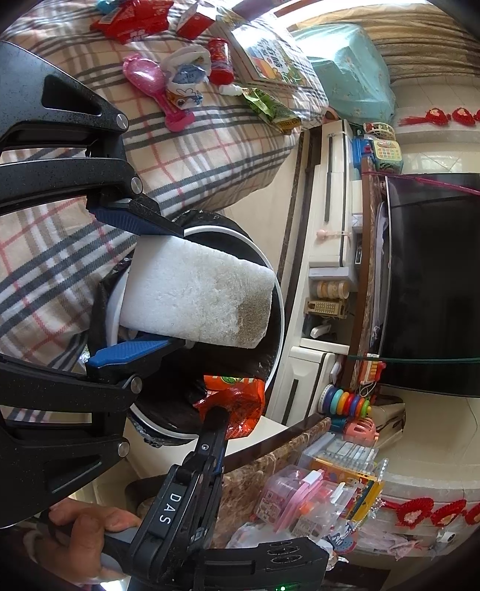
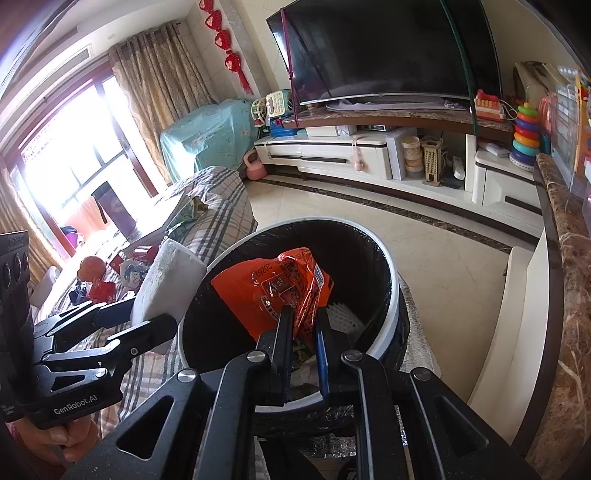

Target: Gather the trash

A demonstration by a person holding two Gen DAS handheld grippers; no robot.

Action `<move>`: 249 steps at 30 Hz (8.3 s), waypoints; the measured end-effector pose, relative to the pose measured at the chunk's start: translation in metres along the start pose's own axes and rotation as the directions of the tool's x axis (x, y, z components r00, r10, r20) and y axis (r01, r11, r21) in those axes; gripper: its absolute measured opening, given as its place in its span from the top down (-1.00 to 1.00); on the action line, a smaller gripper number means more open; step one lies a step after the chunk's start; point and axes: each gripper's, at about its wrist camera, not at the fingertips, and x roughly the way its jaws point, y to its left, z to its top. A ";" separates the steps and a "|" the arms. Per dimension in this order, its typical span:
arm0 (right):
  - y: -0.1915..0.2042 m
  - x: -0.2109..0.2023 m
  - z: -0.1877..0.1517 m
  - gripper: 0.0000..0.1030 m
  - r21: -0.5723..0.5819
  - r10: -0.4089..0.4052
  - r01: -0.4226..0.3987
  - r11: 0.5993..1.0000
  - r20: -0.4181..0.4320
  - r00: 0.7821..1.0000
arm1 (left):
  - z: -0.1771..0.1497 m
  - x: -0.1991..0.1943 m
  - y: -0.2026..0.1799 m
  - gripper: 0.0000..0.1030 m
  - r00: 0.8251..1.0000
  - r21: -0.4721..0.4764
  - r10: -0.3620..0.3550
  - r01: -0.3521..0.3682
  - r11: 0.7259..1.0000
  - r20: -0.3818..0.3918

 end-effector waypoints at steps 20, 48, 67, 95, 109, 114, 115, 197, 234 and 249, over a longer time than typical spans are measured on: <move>-0.004 0.002 0.003 0.21 0.013 -0.007 0.007 1.000 0.001 1.000 | -0.001 0.011 0.006 -0.24 0.999 -0.036 -0.006 0.004 0.999 -0.036; 0.096 0.022 -0.014 -0.76 -0.104 0.140 -0.141 0.985 -0.017 0.990 | -0.087 -0.053 0.123 -0.46 0.984 -0.375 0.172 -0.180 0.909 -0.054; 0.164 0.057 -0.027 -0.78 -0.197 0.218 -0.237 0.951 -0.112 0.969 | -0.126 -0.083 0.190 -0.47 0.963 -0.516 0.257 -0.263 0.815 -0.084; 0.211 0.114 0.003 -0.78 -0.278 0.263 -0.288 0.916 -0.126 0.957 | -0.082 -0.094 0.271 -0.73 0.899 -0.562 0.429 -0.402 0.723 -0.091; 0.235 0.158 0.006 0.36 -0.349 0.204 -0.258 0.901 -0.184 0.961 | -0.087 -0.070 0.289 0.51 0.900 -0.546 0.422 -0.408 0.732 -0.107; 0.231 0.143 0.000 0.42 -0.361 0.219 -0.261 0.896 -0.152 0.964 | -0.100 -0.076 0.280 0.71 0.895 -0.513 0.438 -0.418 0.750 -0.089; 0.230 0.141 -0.001 0.42 -0.358 0.222 -0.263 0.896 -0.151 0.963 | -0.102 -0.078 0.278 0.73 0.895 -0.513 0.438 -0.415 0.751 -0.083; 0.001 0.000 0.006 0.39 0.002 -0.014 0.014 1.000 0.034 0.999 | -0.012 -0.017 0.004 0.75 0.997 -0.084 -0.072 0.072 0.994 0.009; 0.000 0.005 0.012 -0.67 0.047 0.032 -0.034 0.998 0.043 0.999 | -0.026 -0.008 0.033 -0.15 0.999 -0.183 -0.049 0.046 0.982 -0.012; 0.056 0.015 -0.002 -0.79 -0.025 0.117 -0.117 0.993 0.004 0.993 | -0.075 -0.045 0.106 -0.28 0.997 -0.353 0.081 -0.080 0.932 -0.013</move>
